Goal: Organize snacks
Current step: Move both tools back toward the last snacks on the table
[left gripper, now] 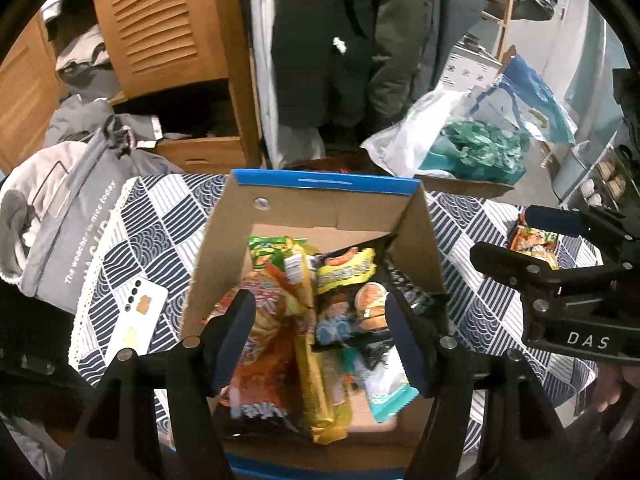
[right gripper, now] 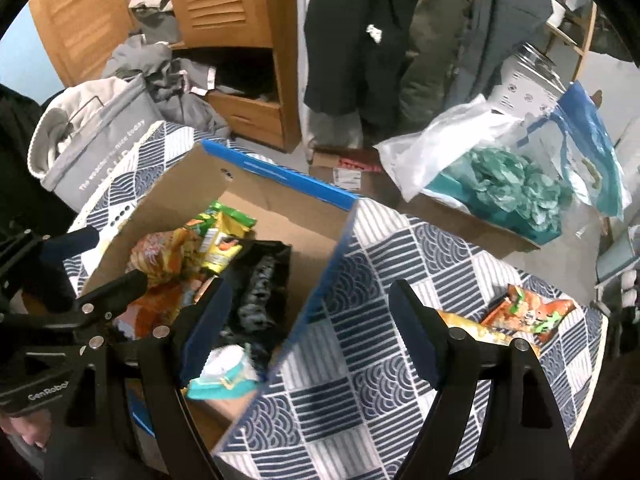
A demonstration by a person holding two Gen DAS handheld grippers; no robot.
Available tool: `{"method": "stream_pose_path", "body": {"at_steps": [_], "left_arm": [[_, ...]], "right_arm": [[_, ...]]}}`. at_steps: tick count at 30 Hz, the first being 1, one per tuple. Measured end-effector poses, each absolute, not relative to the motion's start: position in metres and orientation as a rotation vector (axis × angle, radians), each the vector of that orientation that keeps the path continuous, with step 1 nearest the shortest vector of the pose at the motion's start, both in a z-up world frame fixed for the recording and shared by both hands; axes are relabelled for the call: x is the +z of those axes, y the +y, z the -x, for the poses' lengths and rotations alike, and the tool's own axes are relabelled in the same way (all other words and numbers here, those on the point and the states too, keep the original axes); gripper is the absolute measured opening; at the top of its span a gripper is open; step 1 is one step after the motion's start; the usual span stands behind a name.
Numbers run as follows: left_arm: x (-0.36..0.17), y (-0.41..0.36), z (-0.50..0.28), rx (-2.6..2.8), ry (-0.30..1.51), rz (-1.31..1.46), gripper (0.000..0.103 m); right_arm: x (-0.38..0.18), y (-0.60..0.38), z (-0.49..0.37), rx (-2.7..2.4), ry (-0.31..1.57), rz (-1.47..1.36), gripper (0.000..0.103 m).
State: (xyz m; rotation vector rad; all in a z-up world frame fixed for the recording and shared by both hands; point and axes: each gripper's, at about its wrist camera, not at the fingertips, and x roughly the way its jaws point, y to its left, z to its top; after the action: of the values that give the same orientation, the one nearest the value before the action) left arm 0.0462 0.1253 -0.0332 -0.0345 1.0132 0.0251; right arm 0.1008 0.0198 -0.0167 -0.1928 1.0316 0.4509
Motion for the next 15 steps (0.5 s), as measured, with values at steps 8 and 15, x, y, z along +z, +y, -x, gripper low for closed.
{"method": "stream_pose_path", "body": {"at_steps": [8,15], "left_arm": [[-0.031,0.092,-0.052,-0.023,1.029,0.033,0.069],[-0.035,0.054,-0.057,-0.051,1.05,-0.014,0.073]], "right_arm": [[-0.016,-0.012,-0.101,0.414,1.026,0.192,0.081],[-0.02,-0.047,-0.103,0.365,1.03,0.177,0.081]]}}
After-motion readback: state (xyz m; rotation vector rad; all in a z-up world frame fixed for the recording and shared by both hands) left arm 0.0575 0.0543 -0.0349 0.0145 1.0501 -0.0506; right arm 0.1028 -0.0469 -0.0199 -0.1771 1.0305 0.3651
